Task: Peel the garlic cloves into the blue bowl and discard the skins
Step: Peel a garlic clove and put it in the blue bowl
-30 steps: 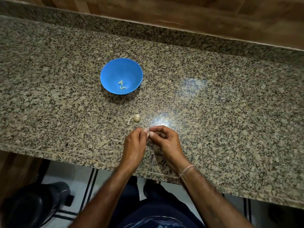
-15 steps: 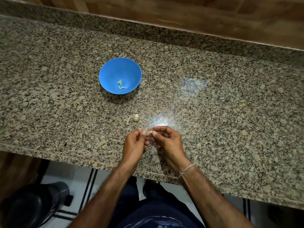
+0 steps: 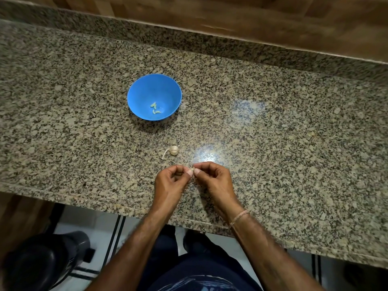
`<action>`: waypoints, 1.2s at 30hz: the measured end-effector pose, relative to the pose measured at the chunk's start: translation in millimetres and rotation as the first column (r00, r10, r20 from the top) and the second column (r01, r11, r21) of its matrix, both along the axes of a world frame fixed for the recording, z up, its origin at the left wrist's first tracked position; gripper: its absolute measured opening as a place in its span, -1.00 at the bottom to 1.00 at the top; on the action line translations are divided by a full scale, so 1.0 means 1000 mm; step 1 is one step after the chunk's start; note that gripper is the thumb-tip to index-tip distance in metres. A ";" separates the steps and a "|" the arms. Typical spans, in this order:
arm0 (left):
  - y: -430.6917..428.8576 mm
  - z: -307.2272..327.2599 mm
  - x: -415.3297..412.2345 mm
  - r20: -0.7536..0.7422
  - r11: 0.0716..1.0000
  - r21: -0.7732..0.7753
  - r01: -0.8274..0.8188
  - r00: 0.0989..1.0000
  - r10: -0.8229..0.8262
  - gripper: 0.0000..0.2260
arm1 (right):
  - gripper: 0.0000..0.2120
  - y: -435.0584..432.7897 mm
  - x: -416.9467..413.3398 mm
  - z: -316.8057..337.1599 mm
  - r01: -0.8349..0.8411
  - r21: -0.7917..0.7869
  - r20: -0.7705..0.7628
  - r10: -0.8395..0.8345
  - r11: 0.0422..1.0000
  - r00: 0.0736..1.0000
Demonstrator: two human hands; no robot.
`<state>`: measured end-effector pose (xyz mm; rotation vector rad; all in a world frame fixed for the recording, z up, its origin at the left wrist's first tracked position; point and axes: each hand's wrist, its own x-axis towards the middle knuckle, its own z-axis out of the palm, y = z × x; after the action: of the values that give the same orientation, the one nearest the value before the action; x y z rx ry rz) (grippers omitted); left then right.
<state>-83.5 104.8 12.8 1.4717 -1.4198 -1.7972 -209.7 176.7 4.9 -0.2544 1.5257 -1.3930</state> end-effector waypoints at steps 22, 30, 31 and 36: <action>-0.006 -0.020 0.006 0.276 0.981 -0.146 0.130 0.957 -0.086 -0.90 | -0.88 -0.002 0.001 -0.001 -0.090 0.032 -0.186 0.094 0.995 0.978; -0.011 -0.018 0.006 0.170 0.995 -0.069 0.068 0.984 -0.055 -0.88 | -0.93 -0.001 0.003 -0.007 -0.123 0.057 -0.323 0.135 0.991 0.937; -0.012 -0.018 0.007 0.119 1.000 -0.001 0.023 0.993 -0.023 -0.89 | -0.93 -0.001 0.003 -0.007 -0.118 0.050 -0.308 0.127 0.992 0.943; -0.014 -0.018 0.004 0.030 0.982 0.168 -0.090 0.996 0.086 -0.88 | -0.89 0.000 0.002 -0.008 -0.101 0.022 -0.255 0.103 0.995 0.961</action>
<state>-79.3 90.5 -4.7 1.6171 -1.2173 -1.8902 -208.2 176.2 -3.0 -0.5175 1.7027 -1.3094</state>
